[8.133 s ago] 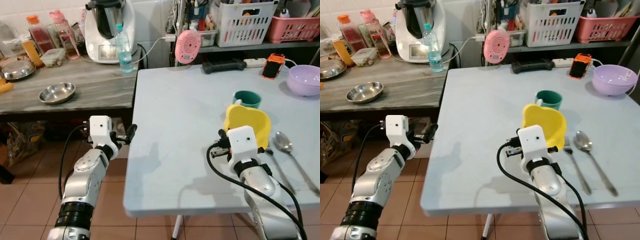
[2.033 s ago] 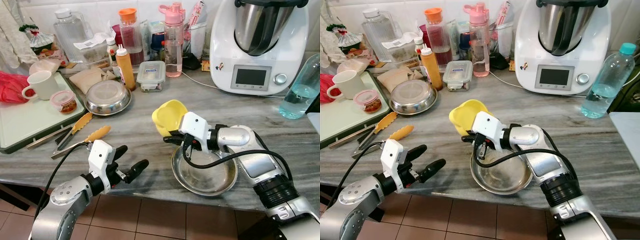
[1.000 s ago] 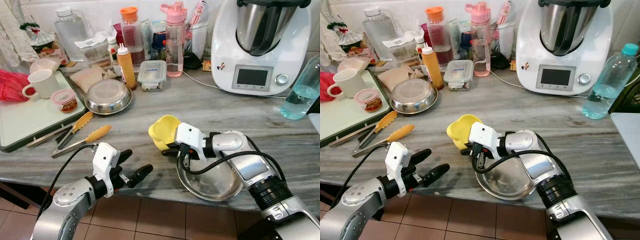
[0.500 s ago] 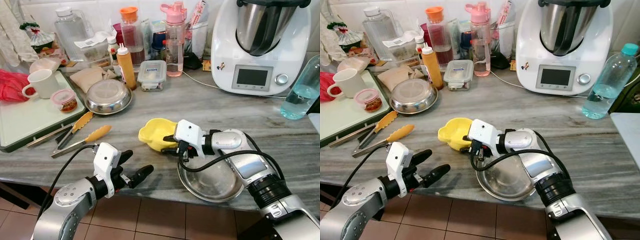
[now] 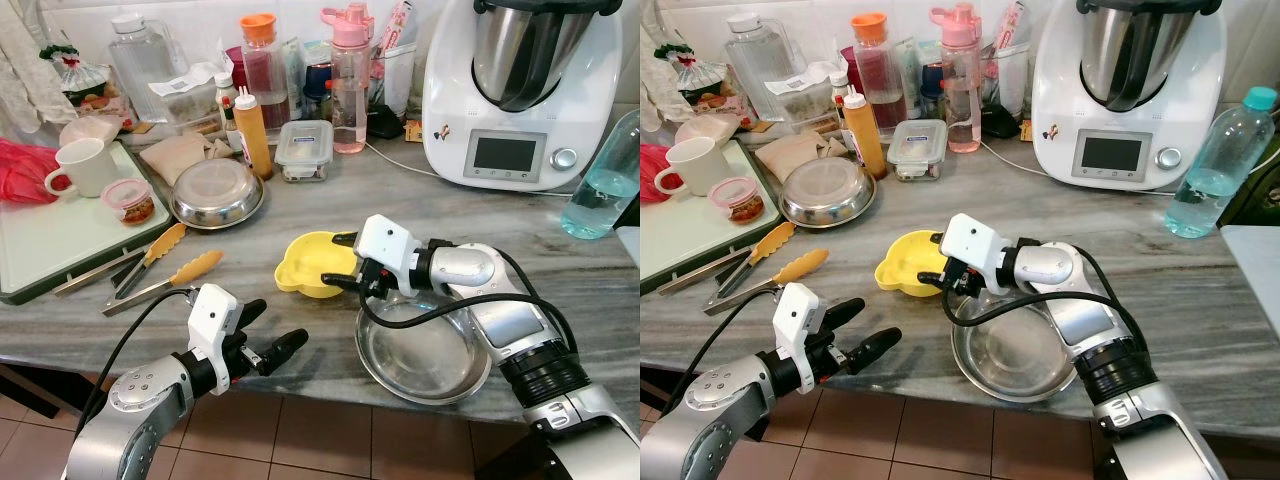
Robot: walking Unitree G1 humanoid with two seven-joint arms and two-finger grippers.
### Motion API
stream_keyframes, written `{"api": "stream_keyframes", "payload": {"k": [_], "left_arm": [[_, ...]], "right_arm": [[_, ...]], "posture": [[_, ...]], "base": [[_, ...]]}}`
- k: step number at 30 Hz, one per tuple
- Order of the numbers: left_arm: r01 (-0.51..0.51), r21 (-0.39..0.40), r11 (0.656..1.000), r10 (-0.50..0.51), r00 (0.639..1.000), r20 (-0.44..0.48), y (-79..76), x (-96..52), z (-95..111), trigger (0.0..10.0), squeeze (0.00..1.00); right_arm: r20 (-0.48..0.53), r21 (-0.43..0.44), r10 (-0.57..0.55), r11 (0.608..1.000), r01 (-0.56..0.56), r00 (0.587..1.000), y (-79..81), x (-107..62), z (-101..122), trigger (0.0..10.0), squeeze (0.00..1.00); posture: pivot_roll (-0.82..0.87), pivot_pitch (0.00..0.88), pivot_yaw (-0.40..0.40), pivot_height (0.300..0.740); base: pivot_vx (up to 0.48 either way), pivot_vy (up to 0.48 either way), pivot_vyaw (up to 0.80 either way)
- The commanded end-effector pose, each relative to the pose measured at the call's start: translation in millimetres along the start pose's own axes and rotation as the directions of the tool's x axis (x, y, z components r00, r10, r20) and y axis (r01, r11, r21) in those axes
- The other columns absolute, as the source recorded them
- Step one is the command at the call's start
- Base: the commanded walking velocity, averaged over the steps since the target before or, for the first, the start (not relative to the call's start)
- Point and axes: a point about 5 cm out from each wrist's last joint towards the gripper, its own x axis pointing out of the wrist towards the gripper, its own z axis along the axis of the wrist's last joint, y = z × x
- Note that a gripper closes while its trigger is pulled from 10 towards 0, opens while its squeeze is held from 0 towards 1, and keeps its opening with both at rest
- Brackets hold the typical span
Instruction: Setting the table
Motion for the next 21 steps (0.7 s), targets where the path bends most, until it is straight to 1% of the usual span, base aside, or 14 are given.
{"api": "stream_keyframes", "payload": {"k": [1, 2, 3, 4, 5, 7, 8, 9, 10, 11, 12, 14, 17, 21], "left_arm": [[-0.005, 0.016, 1.000, 0.005, 1.000, -0.009, 1.1, -0.2, 1.6, 10.0, 0.00], [-0.005, 0.017, 1.000, 0.005, 1.000, -0.008, 1.1, 0.0, 1.6, 10.0, 0.00], [-0.006, 0.017, 1.000, 0.006, 1.000, -0.007, 1.2, 0.3, 1.9, 10.0, 0.00], [-0.006, 0.017, 1.000, 0.006, 1.000, -0.007, 1.2, 0.3, 1.9, 10.0, 0.00], [-0.008, 0.017, 1.000, 0.008, 1.000, -0.006, 1.2, 0.5, 2.3, 10.0, 0.00], [-0.011, 0.015, 1.000, 0.011, 1.000, -0.002, 1.4, 0.7, 2.8, 10.0, 0.00], [-0.014, 0.012, 1.000, 0.014, 1.000, 0.001, 1.2, 0.7, 2.9, 10.0, 0.00], [-0.014, 0.011, 1.000, 0.014, 1.000, 0.003, 1.0, 0.6, 3.1, 10.0, 0.00], [-0.014, 0.009, 1.000, 0.014, 1.000, 0.004, 1.0, 0.6, 3.2, 10.0, 0.00], [-0.013, 0.007, 1.000, 0.013, 1.000, 0.007, 0.5, 0.5, 3.4, 10.0, 0.00], [-0.012, 0.006, 1.000, 0.012, 1.000, 0.007, 0.4, 0.4, 3.4, 10.0, 0.00], [-0.001, 0.003, 1.000, 0.001, 1.000, 0.007, 0.1, -0.1, 3.3, 10.0, 0.00], [0.004, 0.001, 1.000, -0.004, 1.000, 0.005, 0.4, -0.5, 2.8, 10.0, 0.00], [0.010, 0.000, 1.000, -0.010, 1.000, 0.002, 1.4, -1.3, 2.0, 10.0, 0.00]], "right_arm": [[0.038, -0.014, -0.045, 0.999, 0.046, 0.998, -5.2, -4.5, 8.8, 10.0, 1.00], [0.042, -0.013, -0.057, 0.998, 0.058, 0.997, -6.5, -5.6, 9.8, 10.0, 1.00], [0.063, -0.022, -0.100, 0.995, 0.101, 0.993, -10.2, -9.3, 14.2, 10.0, 1.00], [0.063, -0.022, -0.100, 0.995, 0.101, 0.993, -10.2, -9.3, 14.2, 10.0, 1.00], [0.090, -0.018, -0.145, 0.989, 0.147, 0.985, -12.5, -14.5, 19.9, 10.0, 1.00], [0.118, 0.008, -0.193, 0.981, 0.194, 0.974, -11.5, -22.7, 25.5, 10.0, 1.00], [0.122, 0.026, -0.216, 0.976, 0.215, 0.969, -8.5, -28.1, 25.7, 10.0, 1.00], [0.119, 0.043, -0.223, 0.975, 0.220, 0.968, -1.4, -34.1, 23.9, 10.0, 1.00], [0.116, 0.051, -0.224, 0.974, 0.219, 0.968, 2.4, -36.7, 22.6, 10.0, 1.00], [0.107, 0.075, -0.226, 0.973, 0.218, 0.968, 10.9, -42.0, 19.4, 10.0, 1.00], [0.103, 0.083, -0.228, 0.972, 0.220, 0.968, 14.7, -44.7, 18.2, 10.0, 1.00], [0.075, 0.123, -0.239, 0.966, 0.229, 0.968, 30.2, -56.5, 13.4, 10.0, 1.00], [0.060, 0.137, -0.243, 0.963, 0.234, 0.968, 36.1, -61.6, 11.7, 10.0, 1.00], [0.023, 0.179, -0.241, 0.956, 0.233, 0.970, 48.3, -71.9, 11.8, 10.0, 1.00]], "posture": [[-0.02, 0.020, 0.087, 0.740], [-0.02, 0.020, 0.087, 0.740], [-0.02, 0.019, 0.086, 0.740], [-0.02, 0.019, 0.086, 0.740], [-0.01, 0.019, 0.085, 0.740], [-0.01, 0.019, 0.081, 0.740], [-0.02, 0.021, 0.079, 0.740], [-0.02, 0.021, 0.077, 0.740], [-0.02, 0.022, 0.077, 0.740], [-0.02, 0.023, 0.077, 0.740], [-0.02, 0.024, 0.077, 0.740], [-0.03, 0.026, 0.078, 0.740], [-0.04, 0.024, 0.080, 0.740], [-0.05, 0.027, 0.087, 0.740]], "base": [[0.000, 0.000, 0.00], [0.000, 0.000, 0.00], [0.000, 0.000, 0.00], [0.000, 0.000, 0.00], [0.000, 0.000, 0.00], [0.000, 0.000, 0.00], [0.000, 0.000, 0.00], [0.000, 0.000, 0.00], [0.000, 0.000, 0.00], [0.000, 0.000, 0.00], [0.000, 0.000, 0.00], [0.000, 0.000, 0.00], [0.000, 0.000, 0.00], [0.000, 0.000, 0.00]]}}
